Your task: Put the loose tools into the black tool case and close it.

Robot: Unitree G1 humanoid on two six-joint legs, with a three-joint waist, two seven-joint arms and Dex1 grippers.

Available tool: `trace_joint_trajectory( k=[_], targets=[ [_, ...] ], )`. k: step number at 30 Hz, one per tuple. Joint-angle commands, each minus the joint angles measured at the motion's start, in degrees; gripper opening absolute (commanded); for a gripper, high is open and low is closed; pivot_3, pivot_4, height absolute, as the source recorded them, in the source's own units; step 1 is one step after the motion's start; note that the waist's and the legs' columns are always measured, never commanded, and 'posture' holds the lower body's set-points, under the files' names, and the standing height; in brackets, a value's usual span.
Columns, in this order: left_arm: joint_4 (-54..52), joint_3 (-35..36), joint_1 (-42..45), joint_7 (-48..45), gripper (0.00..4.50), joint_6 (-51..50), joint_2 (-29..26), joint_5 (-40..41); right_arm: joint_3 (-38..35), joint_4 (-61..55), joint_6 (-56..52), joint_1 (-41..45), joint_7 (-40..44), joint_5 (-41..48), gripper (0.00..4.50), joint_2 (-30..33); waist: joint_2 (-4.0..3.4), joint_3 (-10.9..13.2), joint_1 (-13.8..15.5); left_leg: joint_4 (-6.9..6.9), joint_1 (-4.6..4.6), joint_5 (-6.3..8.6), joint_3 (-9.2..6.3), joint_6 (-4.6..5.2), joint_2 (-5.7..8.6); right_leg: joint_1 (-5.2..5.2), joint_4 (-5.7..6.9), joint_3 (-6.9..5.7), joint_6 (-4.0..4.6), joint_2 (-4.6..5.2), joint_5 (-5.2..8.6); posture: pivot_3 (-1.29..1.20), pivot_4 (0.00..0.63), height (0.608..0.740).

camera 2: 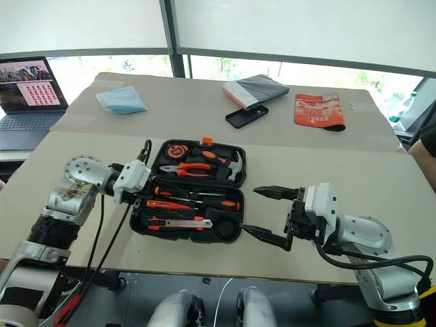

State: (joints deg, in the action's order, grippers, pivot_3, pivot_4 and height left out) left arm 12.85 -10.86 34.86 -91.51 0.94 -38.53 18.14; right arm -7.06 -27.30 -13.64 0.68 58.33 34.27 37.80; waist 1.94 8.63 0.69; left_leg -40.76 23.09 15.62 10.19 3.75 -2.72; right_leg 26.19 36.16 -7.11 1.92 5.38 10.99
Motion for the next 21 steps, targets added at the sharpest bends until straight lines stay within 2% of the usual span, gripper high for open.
trace_joint_trajectory(
  k=[1,3,9,14,17,21],
  targets=[
    [-1.48,-0.23,-0.43,1.16,0.66,1.55,0.72,-0.98,-0.07,-0.78,1.91,-0.37,-0.54,-0.60,4.50,-0.69,0.00,0.00,0.01,0.00,0.00,0.00,0.00,0.00,0.00,0.00,0.01,0.00,0.00,0.00,0.00,0.00,0.150,0.740],
    [-2.13,-1.07,-1.77,2.59,0.05,1.92,1.54,-2.10,-0.14,-1.11,2.22,-1.24,-0.72,-0.81,4.50,-1.05,0.00,0.00,0.02,-0.01,0.00,-0.01,-0.01,-0.01,0.00,0.00,0.02,0.00,0.00,0.01,0.00,0.00,0.150,0.740],
    [-1.69,-3.28,-5.32,1.74,0.05,6.29,0.88,-5.35,-0.57,-1.33,2.68,-2.47,-0.98,-0.84,4.50,-1.20,0.00,0.00,-0.03,-0.01,0.00,0.00,-0.01,0.00,0.00,0.00,0.02,0.01,0.00,0.02,0.00,0.00,0.150,0.740],
    [1.02,-3.46,-6.91,5.36,0.05,7.02,1.05,-8.50,-0.49,-1.15,2.97,-2.88,-0.92,-0.99,4.50,-1.24,-0.02,-0.01,0.02,-0.01,-0.02,0.03,-0.07,0.04,0.00,-0.01,0.02,-0.01,0.00,0.05,0.00,0.00,0.150,0.740],
    [1.78,-3.05,-7.52,9.17,0.05,2.74,1.68,-9.39,-0.37,-1.11,2.99,-2.91,-0.89,-0.92,4.50,-1.33,-0.08,-0.05,0.04,-0.01,-0.07,0.14,-0.08,0.23,0.00,-0.06,0.02,0.00,0.00,0.09,0.00,0.00,0.150,0.740],
    [-0.26,-2.54,-8.68,8.45,0.05,-1.23,1.44,-6.50,-0.33,-0.92,2.99,-2.88,-0.66,-0.76,4.50,-1.32,-0.43,-0.26,0.12,-0.02,-0.19,0.20,-0.16,0.35,0.00,-0.19,0.03,0.04,0.00,0.10,0.00,0.00,0.150,0.740]
  ],
)
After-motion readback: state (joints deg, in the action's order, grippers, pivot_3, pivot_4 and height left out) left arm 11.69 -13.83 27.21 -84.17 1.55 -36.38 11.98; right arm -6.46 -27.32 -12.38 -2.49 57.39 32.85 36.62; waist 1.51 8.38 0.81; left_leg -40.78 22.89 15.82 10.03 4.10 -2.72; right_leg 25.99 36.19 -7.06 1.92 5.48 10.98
